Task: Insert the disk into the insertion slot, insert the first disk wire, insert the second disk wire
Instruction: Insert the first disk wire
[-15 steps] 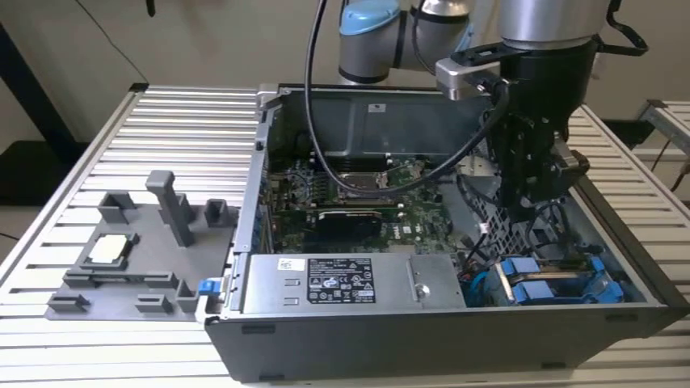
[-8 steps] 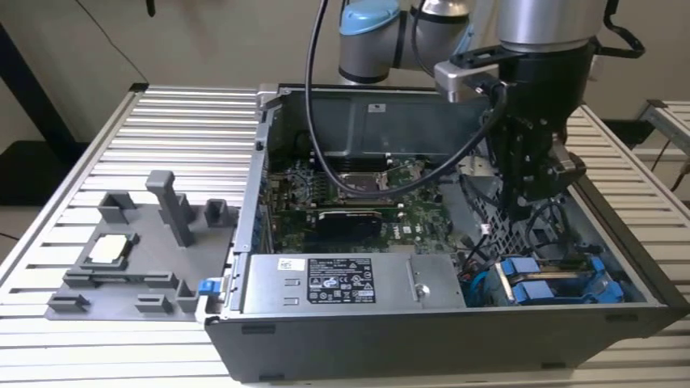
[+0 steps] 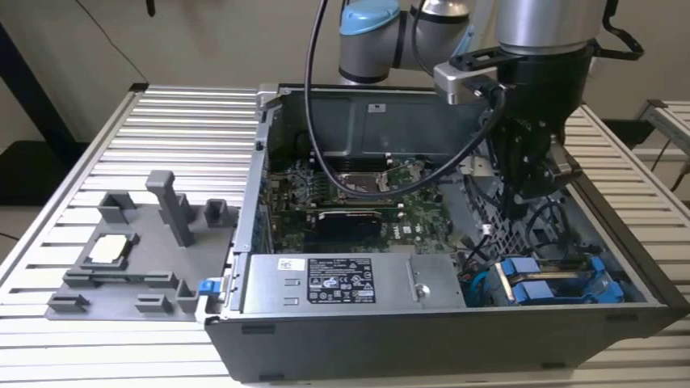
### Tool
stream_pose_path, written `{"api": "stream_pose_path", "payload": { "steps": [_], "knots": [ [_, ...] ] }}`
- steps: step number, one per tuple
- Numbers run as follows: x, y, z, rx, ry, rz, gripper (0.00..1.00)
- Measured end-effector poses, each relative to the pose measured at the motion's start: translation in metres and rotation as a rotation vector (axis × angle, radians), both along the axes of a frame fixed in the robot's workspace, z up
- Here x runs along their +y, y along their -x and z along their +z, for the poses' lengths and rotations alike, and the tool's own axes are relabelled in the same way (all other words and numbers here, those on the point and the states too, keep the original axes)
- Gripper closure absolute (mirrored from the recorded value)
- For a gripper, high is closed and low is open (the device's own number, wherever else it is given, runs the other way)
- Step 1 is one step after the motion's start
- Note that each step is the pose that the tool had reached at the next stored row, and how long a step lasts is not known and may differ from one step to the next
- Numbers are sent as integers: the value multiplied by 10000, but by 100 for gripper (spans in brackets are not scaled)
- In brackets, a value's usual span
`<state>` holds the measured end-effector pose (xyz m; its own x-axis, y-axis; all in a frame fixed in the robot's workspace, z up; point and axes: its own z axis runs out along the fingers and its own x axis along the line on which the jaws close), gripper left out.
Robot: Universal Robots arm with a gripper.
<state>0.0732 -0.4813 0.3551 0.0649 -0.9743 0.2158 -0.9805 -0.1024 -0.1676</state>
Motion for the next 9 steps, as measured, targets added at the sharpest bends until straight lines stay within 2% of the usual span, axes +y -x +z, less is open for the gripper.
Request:
{"api": "stream_pose_path", "payload": {
  "steps": [6, 9],
  "knots": [
    [-2, -4, -1, 1, -38, 1, 84],
    [-21, -55, 0, 43, -37, 0, 84]
  ]
}}
